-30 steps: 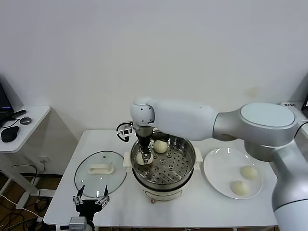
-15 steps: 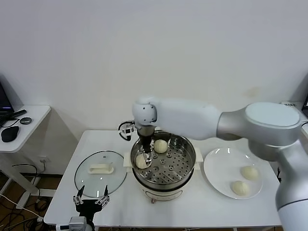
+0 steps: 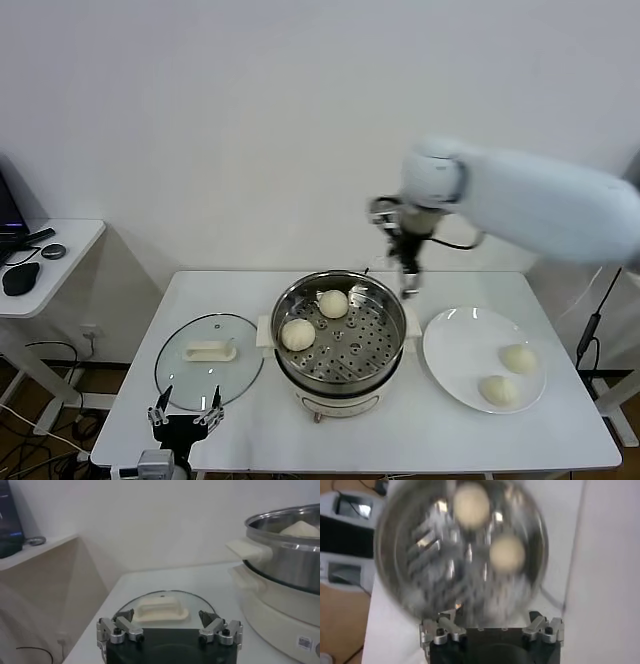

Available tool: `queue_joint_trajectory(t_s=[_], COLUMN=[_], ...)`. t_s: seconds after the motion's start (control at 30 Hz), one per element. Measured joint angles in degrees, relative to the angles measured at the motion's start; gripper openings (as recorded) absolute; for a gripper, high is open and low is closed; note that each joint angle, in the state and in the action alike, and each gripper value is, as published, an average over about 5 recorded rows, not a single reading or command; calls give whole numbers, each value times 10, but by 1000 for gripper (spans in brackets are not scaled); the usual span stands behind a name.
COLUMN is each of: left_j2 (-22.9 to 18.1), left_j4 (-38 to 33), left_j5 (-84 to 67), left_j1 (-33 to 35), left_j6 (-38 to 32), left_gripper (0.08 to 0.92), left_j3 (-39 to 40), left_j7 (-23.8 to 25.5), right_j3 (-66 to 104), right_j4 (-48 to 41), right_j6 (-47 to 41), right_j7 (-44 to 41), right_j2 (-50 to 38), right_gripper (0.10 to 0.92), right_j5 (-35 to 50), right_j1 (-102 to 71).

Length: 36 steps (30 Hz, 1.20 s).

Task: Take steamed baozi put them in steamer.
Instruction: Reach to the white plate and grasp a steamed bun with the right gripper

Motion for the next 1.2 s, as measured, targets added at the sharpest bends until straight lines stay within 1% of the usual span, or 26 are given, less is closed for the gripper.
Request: queue_joint_trajectory(t_s=[0.23,0.43,0.63,0.83,1.2], left_j2=[-1,-8,-15,-22,-21], left_j4=[-2,-6,-10,-10,2], left_j5=[1,9,16,24,31], left_j1=[13,27,41,47,40], left_j6=[0,-3,-4,-6,-5], left_gripper=[823,823,823,823,823], left_j3=[-4,-1,0,-1,-1], left_j7=[-2,-6,-8,-11,-8], right_j3=[20,90,163,208,266], right_j4=[33,37,25,10,-25], right_j6=[74,117,143,159,170], right_j7=[-6,-7,-11,-12,-7], right_j2=[-125,-179,-197,-195,-179], right_gripper=[823,823,823,823,823], right_j5=[-82,-150,-198,-231,-262], right_j1=[-62,-169,-274,-339,-418])
